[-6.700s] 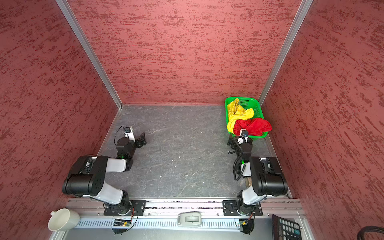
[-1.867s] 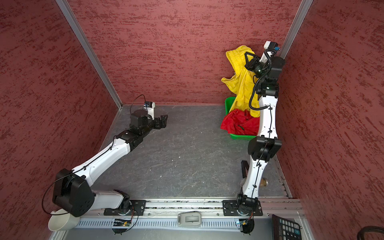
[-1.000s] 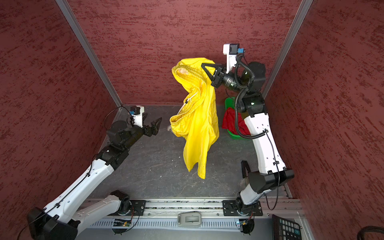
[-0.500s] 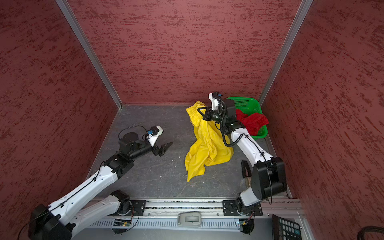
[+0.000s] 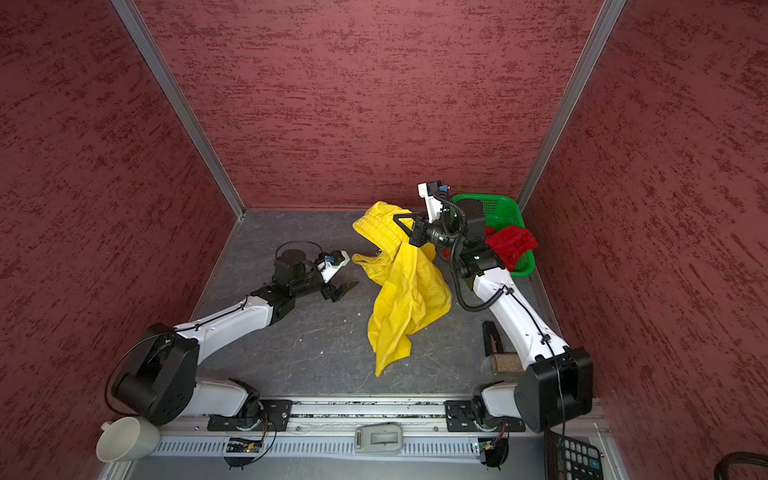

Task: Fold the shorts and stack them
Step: 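Grasp the shorts' waistband with the left gripper while the right gripper holds the other side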

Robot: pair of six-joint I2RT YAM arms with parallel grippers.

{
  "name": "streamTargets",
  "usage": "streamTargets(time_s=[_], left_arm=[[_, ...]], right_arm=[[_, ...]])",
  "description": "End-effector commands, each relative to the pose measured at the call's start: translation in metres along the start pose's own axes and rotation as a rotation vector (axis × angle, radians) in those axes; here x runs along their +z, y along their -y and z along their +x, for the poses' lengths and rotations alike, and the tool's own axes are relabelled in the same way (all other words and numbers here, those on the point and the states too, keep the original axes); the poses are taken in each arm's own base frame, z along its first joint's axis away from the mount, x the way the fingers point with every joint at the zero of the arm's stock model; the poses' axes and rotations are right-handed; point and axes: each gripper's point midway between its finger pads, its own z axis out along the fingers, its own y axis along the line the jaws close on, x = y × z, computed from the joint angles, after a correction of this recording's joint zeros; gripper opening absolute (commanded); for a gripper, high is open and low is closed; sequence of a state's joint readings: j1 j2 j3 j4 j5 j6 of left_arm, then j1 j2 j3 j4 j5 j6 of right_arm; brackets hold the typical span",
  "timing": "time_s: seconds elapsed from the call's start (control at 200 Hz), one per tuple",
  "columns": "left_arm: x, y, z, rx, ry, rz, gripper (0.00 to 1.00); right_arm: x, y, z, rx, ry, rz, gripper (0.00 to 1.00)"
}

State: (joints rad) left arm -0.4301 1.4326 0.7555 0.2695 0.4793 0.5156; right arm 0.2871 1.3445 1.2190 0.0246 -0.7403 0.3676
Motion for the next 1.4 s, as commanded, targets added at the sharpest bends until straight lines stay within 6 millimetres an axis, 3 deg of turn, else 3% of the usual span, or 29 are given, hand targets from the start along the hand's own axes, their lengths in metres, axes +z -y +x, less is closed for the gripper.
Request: streamTargets(time_s=[0.0, 0.175, 0.316, 0.541, 0.586, 0.731, 0.817, 0.957, 1.157, 1.333, 1.393], left_arm=[[0.010, 0.004, -0.018, 0.102, 0.077, 0.069, 0.89], [0.028, 0.007, -0.020, 0.117, 0.117, 0.140, 0.89], [0.042, 0.009, -0.028, 0.148, 0.154, 0.201, 0.81], [0.067, 0.012, -0.042, 0.200, 0.206, 0.226, 0.80], [0.070, 0.014, -0.045, 0.204, 0.214, 0.233, 0.74], [0.069, 0.015, -0.050, 0.203, 0.231, 0.223, 0.35], [0.060, 0.009, -0.059, 0.204, 0.262, 0.182, 0.20], [0.042, -0.001, -0.053, 0.118, 0.200, 0.163, 0.00], [-0.001, -0.037, -0.051, -0.033, 0.151, 0.024, 0.00], [-0.059, -0.063, -0.049, -0.146, 0.075, -0.118, 0.00], [-0.081, -0.070, -0.048, -0.157, 0.036, -0.193, 0.00]], right_arm=[[-0.005, -0.013, 0.010, -0.032, -0.033, -0.032, 0.00], [-0.008, -0.015, 0.014, 0.016, -0.044, -0.026, 0.00], [-0.013, -0.021, 0.010, 0.024, -0.017, -0.040, 0.00], [-0.013, -0.026, 0.003, 0.032, 0.007, -0.064, 0.00], [-0.013, -0.026, 0.002, 0.029, 0.010, -0.059, 0.00], [-0.014, -0.021, -0.002, 0.025, 0.020, -0.020, 0.00], [-0.015, -0.013, -0.006, 0.034, 0.041, 0.032, 0.00], [-0.014, -0.005, -0.014, 0.068, 0.083, 0.069, 0.00], [0.007, -0.009, -0.022, 0.078, 0.097, 0.042, 0.00], [0.042, -0.017, -0.030, 0.061, 0.099, 0.020, 0.00], [0.065, -0.015, -0.025, 0.063, 0.078, 0.008, 0.00]])
